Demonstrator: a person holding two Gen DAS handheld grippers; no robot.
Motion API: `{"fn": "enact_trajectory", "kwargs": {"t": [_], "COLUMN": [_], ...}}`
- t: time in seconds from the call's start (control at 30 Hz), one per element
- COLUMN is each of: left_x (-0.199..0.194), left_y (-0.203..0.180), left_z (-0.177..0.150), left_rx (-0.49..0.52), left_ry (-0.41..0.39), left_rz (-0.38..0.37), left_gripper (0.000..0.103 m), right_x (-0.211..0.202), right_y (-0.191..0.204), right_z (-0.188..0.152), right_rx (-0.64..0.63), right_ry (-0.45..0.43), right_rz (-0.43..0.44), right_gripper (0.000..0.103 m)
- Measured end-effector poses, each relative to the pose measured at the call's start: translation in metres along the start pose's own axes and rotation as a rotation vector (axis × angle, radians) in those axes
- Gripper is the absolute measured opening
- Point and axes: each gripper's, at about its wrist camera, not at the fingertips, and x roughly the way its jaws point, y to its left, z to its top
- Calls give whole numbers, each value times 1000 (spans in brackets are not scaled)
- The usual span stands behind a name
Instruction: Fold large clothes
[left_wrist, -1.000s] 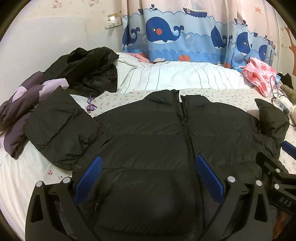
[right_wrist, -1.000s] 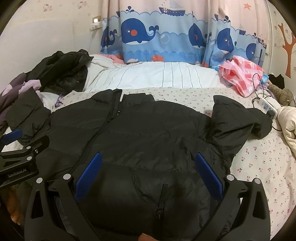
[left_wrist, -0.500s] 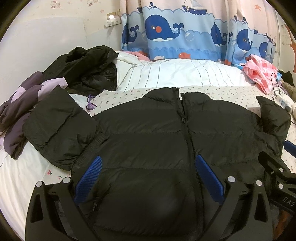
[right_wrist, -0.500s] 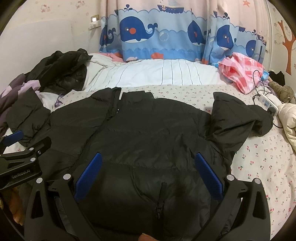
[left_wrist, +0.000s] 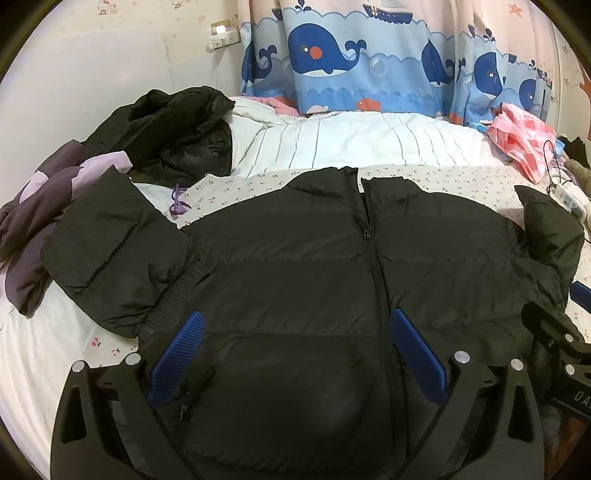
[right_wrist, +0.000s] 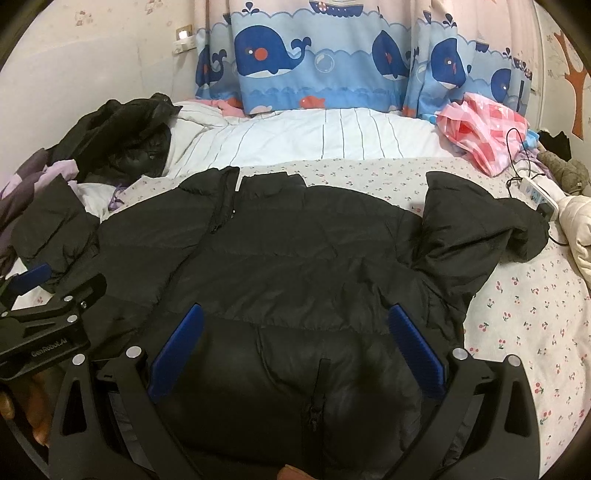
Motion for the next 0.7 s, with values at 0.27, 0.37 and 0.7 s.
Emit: {"fn": "enact_trajectory", "kwargs": {"t": [0.27, 0.37, 0.7], "left_x": [0, 0, 0], "left_y": [0, -1, -2], "left_z": [1, 1, 1], "left_rx": [1, 2, 3], "left_ry": [0, -1, 0], "left_rz": [1, 0, 0], "left_gripper": [97, 97, 97], "right_x": [3, 4, 5], "right_y": [1, 1, 1], "right_z": [0, -1, -2], "right_rx": [-4, -1, -2], "right_ry": [9, 13, 16], "right_rz": [4, 9, 11], "right_gripper": [97, 97, 97]}}
